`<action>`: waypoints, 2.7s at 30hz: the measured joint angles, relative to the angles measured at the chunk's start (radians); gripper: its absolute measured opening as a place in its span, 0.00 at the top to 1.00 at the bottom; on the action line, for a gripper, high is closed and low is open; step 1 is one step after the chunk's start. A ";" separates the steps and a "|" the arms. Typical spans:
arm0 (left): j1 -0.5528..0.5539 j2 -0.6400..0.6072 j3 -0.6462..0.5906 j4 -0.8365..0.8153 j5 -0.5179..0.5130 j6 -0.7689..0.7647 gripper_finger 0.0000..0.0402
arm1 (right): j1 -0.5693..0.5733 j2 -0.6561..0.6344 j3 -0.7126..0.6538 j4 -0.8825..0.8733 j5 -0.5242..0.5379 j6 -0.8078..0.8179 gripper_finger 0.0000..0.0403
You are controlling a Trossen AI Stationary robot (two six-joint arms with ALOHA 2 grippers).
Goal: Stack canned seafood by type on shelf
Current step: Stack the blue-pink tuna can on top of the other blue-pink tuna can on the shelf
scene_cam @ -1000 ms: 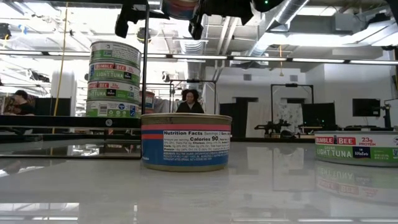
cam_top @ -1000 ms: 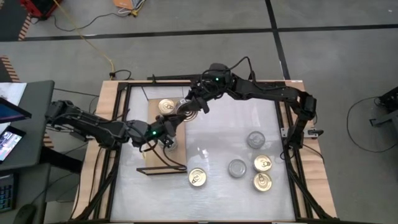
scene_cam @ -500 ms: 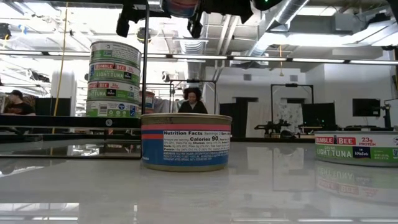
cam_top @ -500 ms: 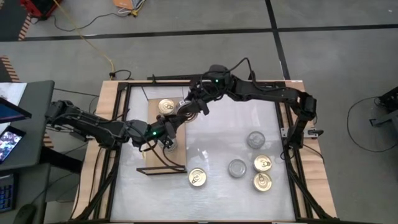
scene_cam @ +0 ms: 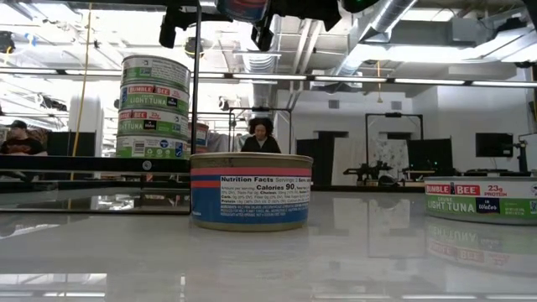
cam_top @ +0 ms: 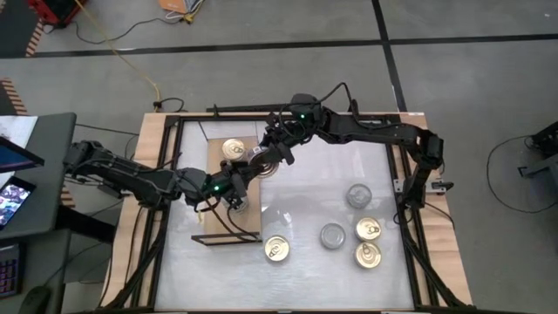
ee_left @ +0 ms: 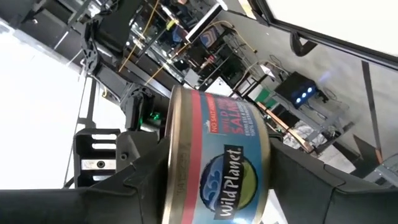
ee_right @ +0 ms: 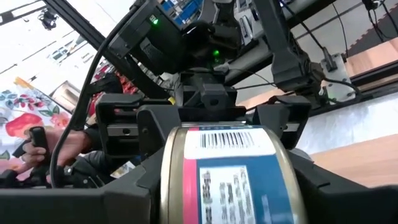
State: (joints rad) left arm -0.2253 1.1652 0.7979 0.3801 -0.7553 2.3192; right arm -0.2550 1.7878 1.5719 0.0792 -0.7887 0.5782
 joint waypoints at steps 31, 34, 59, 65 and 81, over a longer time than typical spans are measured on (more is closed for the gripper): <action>-0.010 -0.013 -0.003 0.000 -0.020 -0.230 0.54 | -0.162 -0.019 0.001 -0.015 -0.160 -0.055 0.28; -0.023 -0.013 -0.002 -0.004 -0.028 -0.254 0.54 | -0.208 -0.034 0.001 -0.078 -0.192 -0.079 0.28; 0.284 -0.310 -0.001 -0.793 0.076 -1.151 0.53 | -0.184 -0.170 -0.102 -0.573 0.224 -0.529 0.29; 0.384 -0.262 -0.001 -0.788 0.187 -1.202 0.53 | -0.118 -0.224 -0.212 -0.433 0.272 -0.553 0.29; 0.530 -0.053 0.000 -0.697 0.261 -1.187 0.53 | 0.013 -0.525 -0.552 -0.140 0.459 -0.544 0.29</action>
State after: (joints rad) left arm 0.3047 1.1125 0.7975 -0.3166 -0.4938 1.1321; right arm -0.2420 1.2630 1.0200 -0.0607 -0.3302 0.0340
